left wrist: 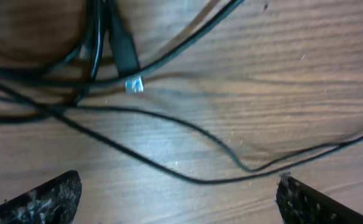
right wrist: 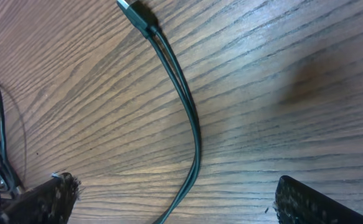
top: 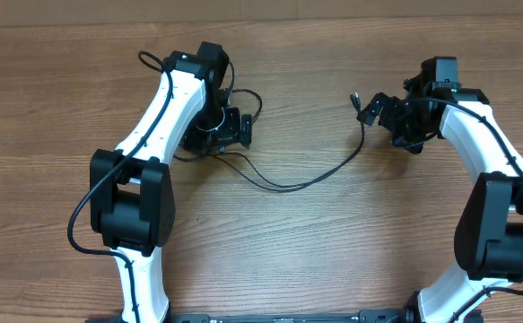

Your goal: Untangle cables

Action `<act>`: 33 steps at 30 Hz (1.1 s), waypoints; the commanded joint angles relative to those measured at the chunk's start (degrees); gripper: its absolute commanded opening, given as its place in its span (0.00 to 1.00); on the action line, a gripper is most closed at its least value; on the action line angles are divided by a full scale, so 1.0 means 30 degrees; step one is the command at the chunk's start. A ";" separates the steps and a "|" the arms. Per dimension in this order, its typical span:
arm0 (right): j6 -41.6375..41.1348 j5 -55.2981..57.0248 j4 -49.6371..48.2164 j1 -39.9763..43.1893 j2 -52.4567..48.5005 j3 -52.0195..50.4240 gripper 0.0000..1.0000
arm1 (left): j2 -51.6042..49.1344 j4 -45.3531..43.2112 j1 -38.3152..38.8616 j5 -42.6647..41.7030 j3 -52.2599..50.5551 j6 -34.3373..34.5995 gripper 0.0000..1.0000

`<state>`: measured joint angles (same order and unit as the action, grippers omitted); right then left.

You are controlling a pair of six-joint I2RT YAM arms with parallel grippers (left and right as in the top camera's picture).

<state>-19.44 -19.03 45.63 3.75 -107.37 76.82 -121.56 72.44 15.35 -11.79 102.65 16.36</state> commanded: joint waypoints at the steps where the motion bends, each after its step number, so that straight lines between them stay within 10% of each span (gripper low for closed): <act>1: 0.0146 0.0408 -0.0095 0.0007 0.0146 0.0153 1.00 | 0.0372 -0.0648 0.0051 0.0058 -0.0102 0.0692 0.99; 33: 0.0146 0.0408 -0.0102 0.0007 0.0146 0.0153 1.00 | 0.0342 -0.1406 0.0998 0.0095 -0.0102 0.1545 1.00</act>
<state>-19.44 -18.41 45.60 3.73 -107.37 76.82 -121.56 68.66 18.04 -11.73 102.61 19.81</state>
